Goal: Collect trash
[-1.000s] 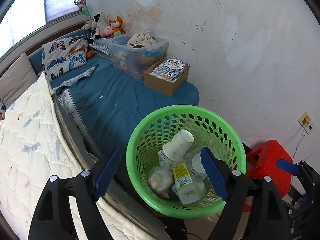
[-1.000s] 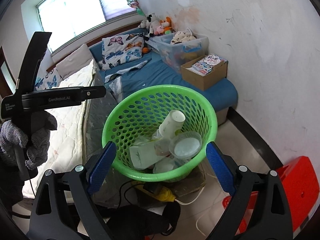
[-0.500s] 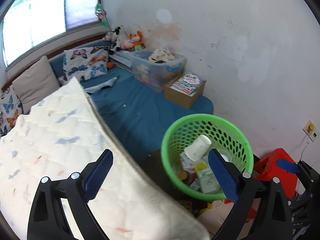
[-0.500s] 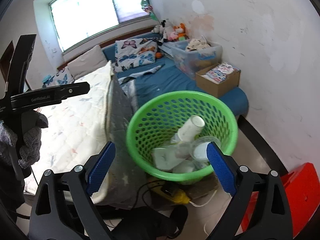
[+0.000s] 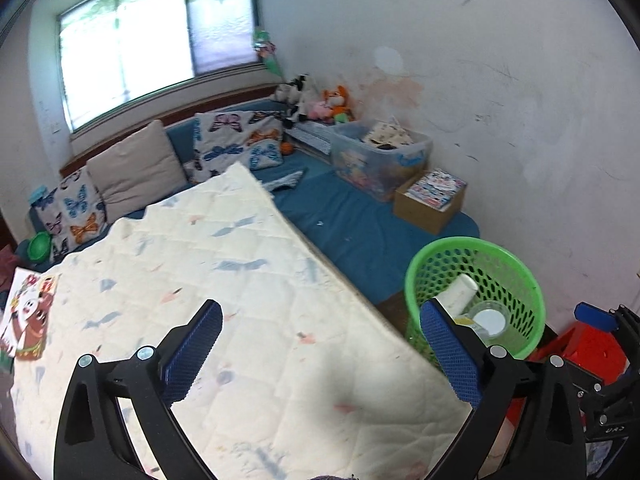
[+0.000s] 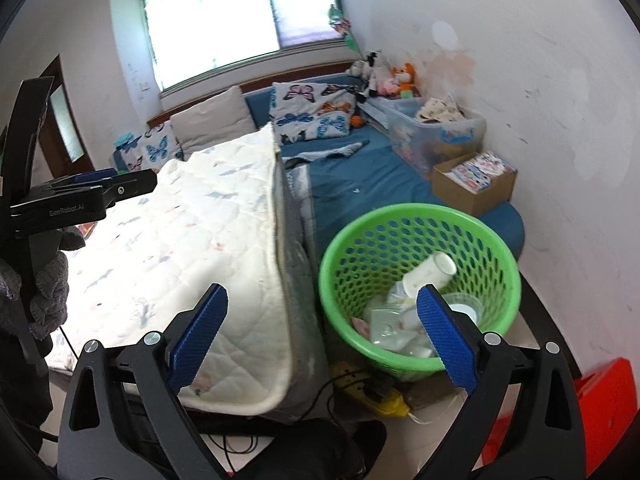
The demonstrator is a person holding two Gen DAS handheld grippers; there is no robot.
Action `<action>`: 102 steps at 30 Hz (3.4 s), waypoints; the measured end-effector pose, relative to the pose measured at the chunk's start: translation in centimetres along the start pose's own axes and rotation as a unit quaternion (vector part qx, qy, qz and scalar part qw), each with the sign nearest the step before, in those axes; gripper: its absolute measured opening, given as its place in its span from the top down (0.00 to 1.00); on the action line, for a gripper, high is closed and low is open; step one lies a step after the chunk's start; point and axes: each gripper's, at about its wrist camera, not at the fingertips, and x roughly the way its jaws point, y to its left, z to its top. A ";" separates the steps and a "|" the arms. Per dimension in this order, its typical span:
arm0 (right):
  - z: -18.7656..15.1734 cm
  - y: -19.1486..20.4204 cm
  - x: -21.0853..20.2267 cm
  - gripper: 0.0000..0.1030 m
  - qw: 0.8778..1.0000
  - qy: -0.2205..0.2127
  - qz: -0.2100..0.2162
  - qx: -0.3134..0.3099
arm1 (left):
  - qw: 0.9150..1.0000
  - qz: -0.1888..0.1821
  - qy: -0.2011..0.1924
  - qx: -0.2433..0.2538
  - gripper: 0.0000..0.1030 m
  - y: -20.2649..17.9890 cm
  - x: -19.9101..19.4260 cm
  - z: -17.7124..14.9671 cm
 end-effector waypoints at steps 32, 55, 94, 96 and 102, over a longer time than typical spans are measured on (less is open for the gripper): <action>0.4 7.2 -0.5 0.04 0.999 -0.011 0.026 -0.046 | 0.991 0.091 -0.022 -0.097 0.07 7.8 -7.5 -7.6; 0.6 9.0 -0.9 0.04 0.997 -0.010 0.039 -0.058 | 0.986 0.117 -0.034 -0.117 0.07 9.3 -10.2 -9.4; 0.4 9.4 -1.3 0.04 0.997 -0.012 0.049 -0.060 | 0.984 0.119 -0.033 -0.127 0.07 9.1 -10.5 -10.1; 0.3 9.5 -1.3 0.04 0.997 -0.012 0.049 -0.060 | 0.984 0.119 -0.034 -0.126 0.07 9.1 -10.5 -10.1; 0.3 9.5 -1.3 0.04 0.997 -0.012 0.050 -0.060 | 0.985 0.117 -0.033 -0.125 0.07 8.8 -10.5 -10.2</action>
